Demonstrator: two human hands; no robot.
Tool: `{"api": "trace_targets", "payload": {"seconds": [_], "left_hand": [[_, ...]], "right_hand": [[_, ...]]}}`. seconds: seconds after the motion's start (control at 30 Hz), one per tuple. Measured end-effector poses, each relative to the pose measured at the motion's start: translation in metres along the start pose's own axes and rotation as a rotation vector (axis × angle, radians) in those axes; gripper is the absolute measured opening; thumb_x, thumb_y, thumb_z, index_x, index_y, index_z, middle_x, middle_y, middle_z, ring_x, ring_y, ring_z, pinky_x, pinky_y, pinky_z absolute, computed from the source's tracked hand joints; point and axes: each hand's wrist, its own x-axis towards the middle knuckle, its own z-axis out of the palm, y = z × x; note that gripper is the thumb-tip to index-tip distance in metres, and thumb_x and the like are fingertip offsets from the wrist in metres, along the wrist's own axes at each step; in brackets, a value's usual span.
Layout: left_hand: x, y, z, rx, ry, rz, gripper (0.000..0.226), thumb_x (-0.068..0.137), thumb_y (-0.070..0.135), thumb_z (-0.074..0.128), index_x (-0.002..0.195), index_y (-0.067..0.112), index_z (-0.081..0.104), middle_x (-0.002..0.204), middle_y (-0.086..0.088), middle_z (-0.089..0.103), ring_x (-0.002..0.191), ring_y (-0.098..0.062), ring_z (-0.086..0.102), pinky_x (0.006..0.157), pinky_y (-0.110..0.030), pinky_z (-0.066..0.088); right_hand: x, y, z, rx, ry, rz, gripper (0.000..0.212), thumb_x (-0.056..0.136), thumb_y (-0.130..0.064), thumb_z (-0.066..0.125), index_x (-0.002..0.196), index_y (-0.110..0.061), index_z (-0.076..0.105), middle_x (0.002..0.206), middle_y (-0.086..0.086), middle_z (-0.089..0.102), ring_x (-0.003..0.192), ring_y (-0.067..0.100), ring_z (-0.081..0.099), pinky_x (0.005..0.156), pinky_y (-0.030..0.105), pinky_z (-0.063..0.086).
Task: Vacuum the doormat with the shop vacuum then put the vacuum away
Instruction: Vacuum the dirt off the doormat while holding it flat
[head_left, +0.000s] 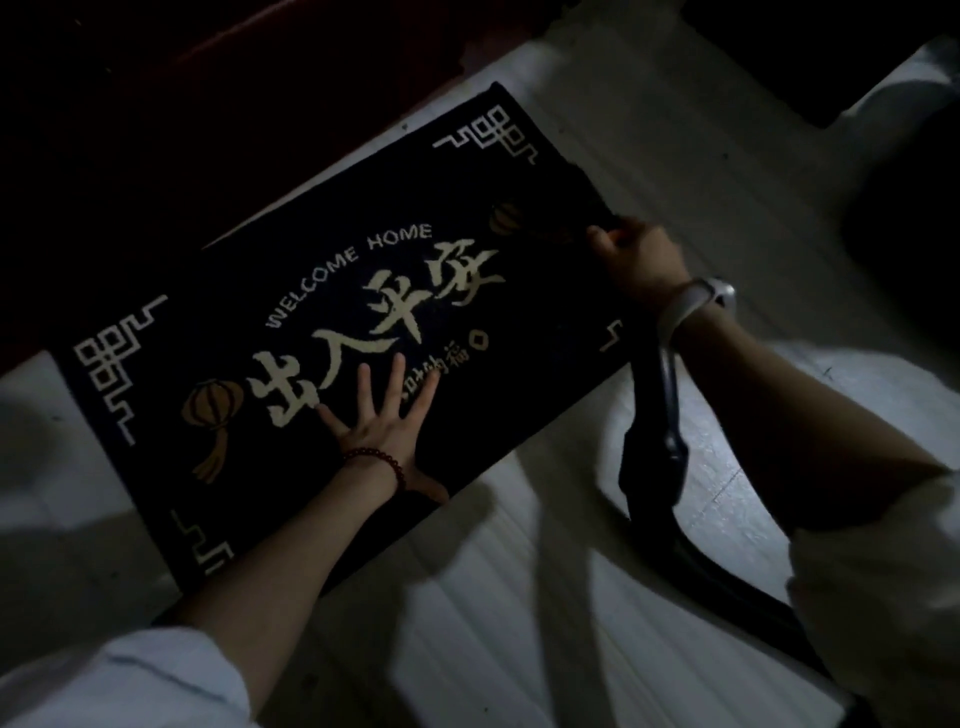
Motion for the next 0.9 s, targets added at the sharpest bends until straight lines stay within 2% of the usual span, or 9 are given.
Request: {"api": "trace_targets", "payload": {"seconds": [0.07, 0.17, 0.33, 0.43, 0.5, 0.63, 0.73, 0.83, 0.9], "left_hand": [[0.001, -0.001, 0.0, 0.012, -0.003, -0.003, 0.139, 0.05, 0.069, 0.074, 0.136, 0.042, -0.032, 0.142, 0.0, -0.046, 0.133, -0.037, -0.036, 0.101, -0.075, -0.002], [0.0, -0.002, -0.003, 0.035, -0.024, -0.008, 0.138, 0.051, 0.071, 0.072, 0.134, 0.04, -0.034, 0.143, -0.003, -0.045, 0.132, -0.038, -0.038, 0.101, -0.076, -0.002], [0.001, -0.001, 0.0, 0.036, -0.007, -0.007, 0.139, 0.052, 0.068, 0.074, 0.135, 0.04, -0.034, 0.138, -0.002, -0.051, 0.132, -0.038, -0.037, 0.1, -0.077, -0.002], [0.001, -0.001, 0.0, 0.046, 0.003, -0.005, 0.137, 0.054, 0.068, 0.073, 0.136, 0.04, -0.032, 0.138, -0.002, -0.051, 0.132, -0.038, -0.036, 0.1, -0.077, 0.0], [0.001, -0.001, 0.0, 0.043, 0.005, 0.0, 0.137, 0.053, 0.07, 0.072, 0.134, 0.04, -0.034, 0.139, -0.002, -0.05, 0.132, -0.038, -0.036, 0.099, -0.077, 0.0], [0.0, -0.001, 0.0, 0.05, 0.018, 0.005, 0.137, 0.053, 0.071, 0.071, 0.134, 0.04, -0.034, 0.14, -0.002, -0.049, 0.133, -0.039, -0.036, 0.1, -0.077, 0.001], [-0.001, -0.001, 0.0, 0.049, 0.028, 0.003, 0.136, 0.054, 0.07, 0.071, 0.135, 0.04, -0.034, 0.141, -0.002, -0.048, 0.133, -0.038, -0.035, 0.099, -0.077, 0.0], [-0.001, -0.001, 0.001, 0.044, 0.027, 0.004, 0.137, 0.053, 0.071, 0.071, 0.134, 0.04, -0.034, 0.141, -0.001, -0.048, 0.133, -0.038, -0.036, 0.099, -0.076, 0.0], [0.0, -0.002, 0.002, 0.046, 0.034, 0.009, 0.138, 0.052, 0.071, 0.071, 0.132, 0.041, -0.037, 0.14, -0.001, -0.049, 0.133, -0.038, -0.036, 0.099, -0.077, 0.0]], "right_hand": [[-0.008, -0.015, 0.022, -0.013, -0.124, -0.086, 0.037, 0.092, -0.042, 0.049, 0.115, -0.016, 0.059, 0.103, 0.01, 0.066, 0.1, 0.027, 0.061, 0.077, 0.03, 0.043], [-0.031, -0.032, 0.043, -0.047, -0.321, -0.2, 0.037, 0.092, -0.042, 0.049, 0.117, -0.017, 0.058, 0.096, 0.004, 0.063, 0.092, 0.024, 0.062, 0.07, 0.028, 0.041], [-0.059, -0.01, 0.042, -0.148, -0.217, -0.209, 0.062, 0.087, -0.053, 0.051, 0.142, -0.032, 0.03, 0.116, 0.005, 0.061, 0.102, 0.025, 0.059, 0.078, 0.032, 0.048], [-0.084, 0.005, 0.036, -0.079, -0.199, -0.248, 0.076, 0.086, -0.046, 0.056, 0.146, -0.035, 0.012, 0.122, 0.004, 0.05, 0.094, 0.015, 0.053, 0.075, 0.028, 0.044], [-0.101, 0.02, 0.028, -0.2, -0.164, -0.307, 0.076, 0.088, -0.043, 0.055, 0.147, -0.032, 0.008, 0.125, 0.003, 0.045, 0.085, 0.012, 0.046, 0.069, 0.023, 0.037], [-0.145, 0.064, 0.015, -0.155, -0.113, -0.233, 0.059, 0.09, -0.037, 0.055, 0.141, -0.03, 0.028, 0.123, 0.001, 0.056, 0.088, 0.011, 0.057, 0.067, 0.014, 0.036], [-0.155, 0.072, 0.011, -0.119, -0.129, -0.115, 0.041, 0.092, -0.035, 0.051, 0.129, -0.021, 0.041, 0.109, 0.005, 0.064, 0.069, -0.001, 0.049, 0.054, 0.006, 0.028], [-0.135, 0.06, 0.011, -0.201, -0.051, -0.191, 0.042, 0.093, -0.04, 0.048, 0.126, -0.014, 0.042, 0.101, 0.011, 0.065, 0.069, 0.017, 0.054, 0.049, 0.011, 0.024], [-0.111, 0.05, 0.011, -0.198, 0.033, -0.206, 0.042, 0.092, -0.042, 0.046, 0.119, -0.01, 0.042, 0.097, 0.016, 0.064, 0.07, 0.028, 0.055, 0.047, 0.024, 0.03]]}}
